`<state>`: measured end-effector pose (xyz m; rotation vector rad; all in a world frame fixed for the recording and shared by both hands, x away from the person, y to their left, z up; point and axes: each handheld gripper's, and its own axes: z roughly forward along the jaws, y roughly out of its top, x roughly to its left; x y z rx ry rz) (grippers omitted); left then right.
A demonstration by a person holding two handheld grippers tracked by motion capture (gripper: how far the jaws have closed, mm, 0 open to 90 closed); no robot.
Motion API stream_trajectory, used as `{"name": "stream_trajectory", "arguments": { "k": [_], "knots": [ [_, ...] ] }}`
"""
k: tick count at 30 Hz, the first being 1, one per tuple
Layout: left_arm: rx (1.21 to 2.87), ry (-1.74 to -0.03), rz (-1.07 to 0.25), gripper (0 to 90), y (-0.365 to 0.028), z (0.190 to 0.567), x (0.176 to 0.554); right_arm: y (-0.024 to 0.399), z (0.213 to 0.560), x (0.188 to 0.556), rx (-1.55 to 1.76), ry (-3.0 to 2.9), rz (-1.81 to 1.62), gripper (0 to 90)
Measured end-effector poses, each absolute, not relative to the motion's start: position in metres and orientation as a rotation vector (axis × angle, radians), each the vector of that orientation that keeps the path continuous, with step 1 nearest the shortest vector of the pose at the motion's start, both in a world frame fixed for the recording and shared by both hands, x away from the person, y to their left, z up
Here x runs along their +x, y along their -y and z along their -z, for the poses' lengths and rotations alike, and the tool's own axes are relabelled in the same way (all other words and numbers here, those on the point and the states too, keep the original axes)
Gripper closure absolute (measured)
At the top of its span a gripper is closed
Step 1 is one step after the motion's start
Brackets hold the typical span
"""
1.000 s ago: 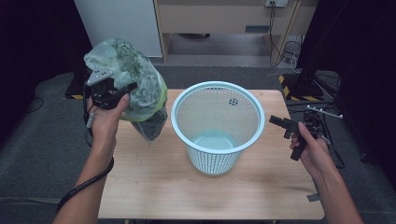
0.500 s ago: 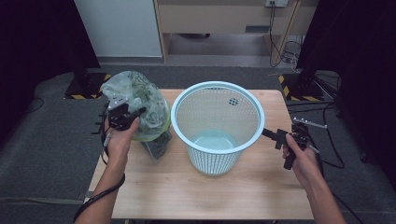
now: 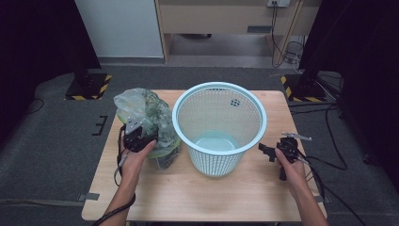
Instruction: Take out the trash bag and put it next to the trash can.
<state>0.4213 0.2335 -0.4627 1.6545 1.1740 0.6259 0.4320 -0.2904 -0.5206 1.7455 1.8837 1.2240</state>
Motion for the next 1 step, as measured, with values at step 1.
{"name": "stream_trajectory", "arguments": {
  "k": [1],
  "knots": [
    [1.645,-1.179,-0.619,32.6,-0.2332,0.4652,0.4213,0.2897,0.5233,0.4318,1.738,-1.891,-1.206,7.2]
  ]
}}
